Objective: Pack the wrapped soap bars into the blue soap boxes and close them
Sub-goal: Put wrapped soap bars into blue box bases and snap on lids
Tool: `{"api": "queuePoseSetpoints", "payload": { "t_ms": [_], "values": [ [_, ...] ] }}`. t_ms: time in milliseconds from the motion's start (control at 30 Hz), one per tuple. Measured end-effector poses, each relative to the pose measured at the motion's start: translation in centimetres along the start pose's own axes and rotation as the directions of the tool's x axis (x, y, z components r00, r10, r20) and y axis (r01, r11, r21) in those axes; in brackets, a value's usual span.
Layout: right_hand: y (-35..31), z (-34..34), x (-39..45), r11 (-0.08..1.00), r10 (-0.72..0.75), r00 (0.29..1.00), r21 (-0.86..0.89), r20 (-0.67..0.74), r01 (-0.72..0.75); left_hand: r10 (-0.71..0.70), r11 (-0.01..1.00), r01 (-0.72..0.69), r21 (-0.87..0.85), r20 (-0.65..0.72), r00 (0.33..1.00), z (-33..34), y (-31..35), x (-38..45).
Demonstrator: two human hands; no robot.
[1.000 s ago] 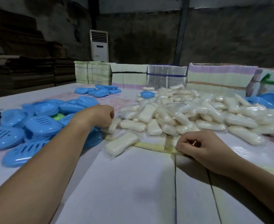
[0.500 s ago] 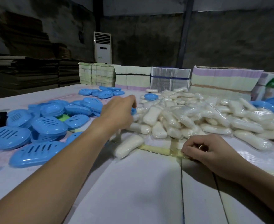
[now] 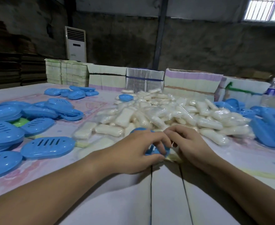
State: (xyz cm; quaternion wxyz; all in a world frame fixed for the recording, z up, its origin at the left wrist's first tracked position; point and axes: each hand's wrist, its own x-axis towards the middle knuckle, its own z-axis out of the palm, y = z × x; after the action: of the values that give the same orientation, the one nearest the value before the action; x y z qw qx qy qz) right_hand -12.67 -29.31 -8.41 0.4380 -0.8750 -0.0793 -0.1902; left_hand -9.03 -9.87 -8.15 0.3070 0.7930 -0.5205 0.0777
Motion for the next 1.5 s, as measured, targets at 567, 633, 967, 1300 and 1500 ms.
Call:
{"api": "queuePoseSetpoints", "payload": {
  "t_ms": [567, 633, 967, 1300, 1500],
  "values": [
    [2.3, -4.3, 1.3, 0.923, 0.118, 0.982, -0.349, -0.144, -0.162, -0.159, 0.979, 0.14, 0.149, 0.129, 0.979, -0.4, -2.3, -0.2],
    [3.2, -6.6, 1.6, 0.846, 0.16, 0.946, -0.454, -0.283, -0.279, -0.158, 0.979, 0.139, 0.149, 0.122, 0.98, -0.3, -2.5, -0.2],
    [4.9, -8.8, 0.8, 0.528, 0.341, 0.882, -0.71, -0.326, -0.466, -0.099, 0.993, 0.095, 0.068, 0.043, 0.994, 0.5, -2.1, 0.0],
    [1.9, -8.9, 1.2, 0.882, 0.155, 0.89, -0.346, -0.428, -0.32, -0.173, 0.983, 0.173, -0.055, 0.012, 0.985, 0.9, -1.8, 0.1],
    [-0.1, -4.7, 0.5, 0.995, 0.098, 0.977, 0.029, -0.188, -0.094, -0.239, 0.949, 0.223, -0.222, -0.052, 0.97, 1.2, -1.8, 0.1]
  ]
}}
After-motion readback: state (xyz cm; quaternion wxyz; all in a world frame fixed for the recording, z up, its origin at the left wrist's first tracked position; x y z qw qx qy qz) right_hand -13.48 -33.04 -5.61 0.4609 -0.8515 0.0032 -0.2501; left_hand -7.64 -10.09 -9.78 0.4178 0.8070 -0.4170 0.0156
